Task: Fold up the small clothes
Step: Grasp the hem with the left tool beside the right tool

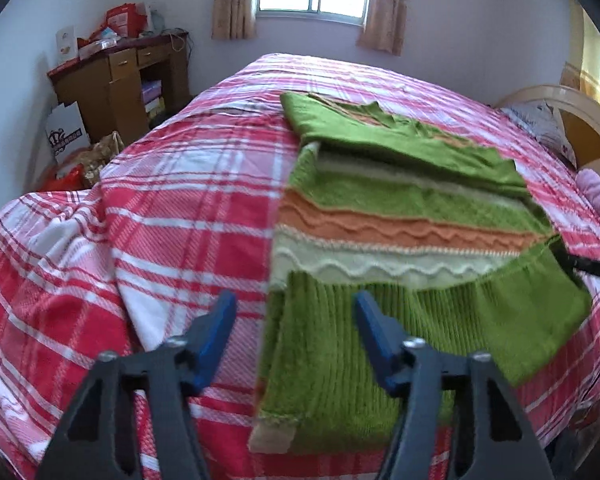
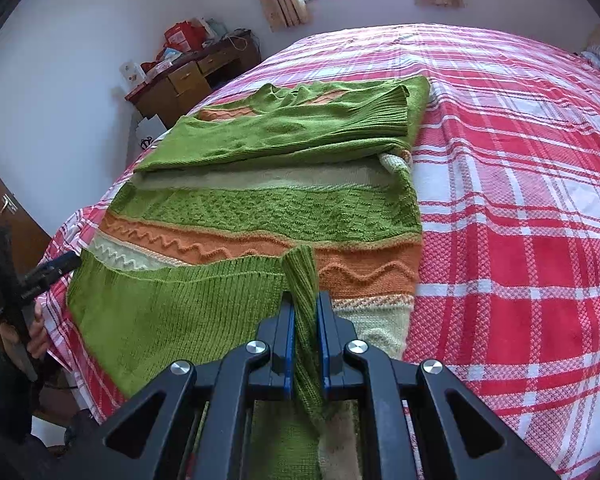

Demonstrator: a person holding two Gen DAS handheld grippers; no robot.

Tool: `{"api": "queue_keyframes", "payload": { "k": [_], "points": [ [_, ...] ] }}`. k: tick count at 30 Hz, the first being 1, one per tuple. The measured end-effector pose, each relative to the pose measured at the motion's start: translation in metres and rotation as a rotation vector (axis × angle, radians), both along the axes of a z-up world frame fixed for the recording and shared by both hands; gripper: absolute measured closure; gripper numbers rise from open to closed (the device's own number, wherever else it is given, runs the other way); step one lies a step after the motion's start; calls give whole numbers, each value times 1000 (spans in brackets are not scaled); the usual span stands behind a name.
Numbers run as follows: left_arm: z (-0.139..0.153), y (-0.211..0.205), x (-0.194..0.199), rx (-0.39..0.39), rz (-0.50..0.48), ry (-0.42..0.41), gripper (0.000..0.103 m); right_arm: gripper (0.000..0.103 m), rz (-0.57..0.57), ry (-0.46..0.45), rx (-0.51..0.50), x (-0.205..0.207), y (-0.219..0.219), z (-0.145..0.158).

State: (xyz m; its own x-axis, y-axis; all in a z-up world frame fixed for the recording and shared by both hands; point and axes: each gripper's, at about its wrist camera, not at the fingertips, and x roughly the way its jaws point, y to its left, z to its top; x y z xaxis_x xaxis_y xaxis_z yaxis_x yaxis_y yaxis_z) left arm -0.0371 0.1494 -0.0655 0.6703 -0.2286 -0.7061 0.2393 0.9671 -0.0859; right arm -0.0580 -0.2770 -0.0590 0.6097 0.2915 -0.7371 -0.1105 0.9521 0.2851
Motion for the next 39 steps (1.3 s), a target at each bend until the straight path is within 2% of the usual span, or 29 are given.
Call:
{"api": "queue_keyframes", "payload": {
  "k": [3, 6, 10, 14, 20, 22, 26, 28, 33, 39],
  "points": [
    [0, 1, -8, -20, -32, -19, 69, 94, -4, 3, 16, 0, -2, 1],
    [2, -1, -17, -35, -79, -47, 69, 94, -10, 5, 30, 0, -4, 0],
    [-3, -1, -12, -41, -66, -8, 69, 93, -11, 4, 32, 0, -4, 0],
    [-6, 5, -12, -101, -65, 21, 69, 93, -13, 3, 38, 0, -4, 0],
    [-11, -4, -12, -40, -49, 22, 70, 93, -17, -4, 47, -1, -6, -1],
    [-11, -10, -13, 4, -42, 16, 89, 94, -18, -8, 23, -2, -3, 0],
    [-5, -13, -12, 7, -16, 35, 96, 94, -24, -23, -64, -4, 10, 4],
    [3, -10, -13, -21, -5, 29, 96, 94, -20, -44, -105, -9, 17, 10],
    [30, -8, -9, -49, 19, -26, 96, 94, -50, -138, -80, -22, 16, 41],
    [42, -11, 17, -56, 72, -41, 96, 94, -115, -233, -134, -21, 15, 71]
  ]
}}
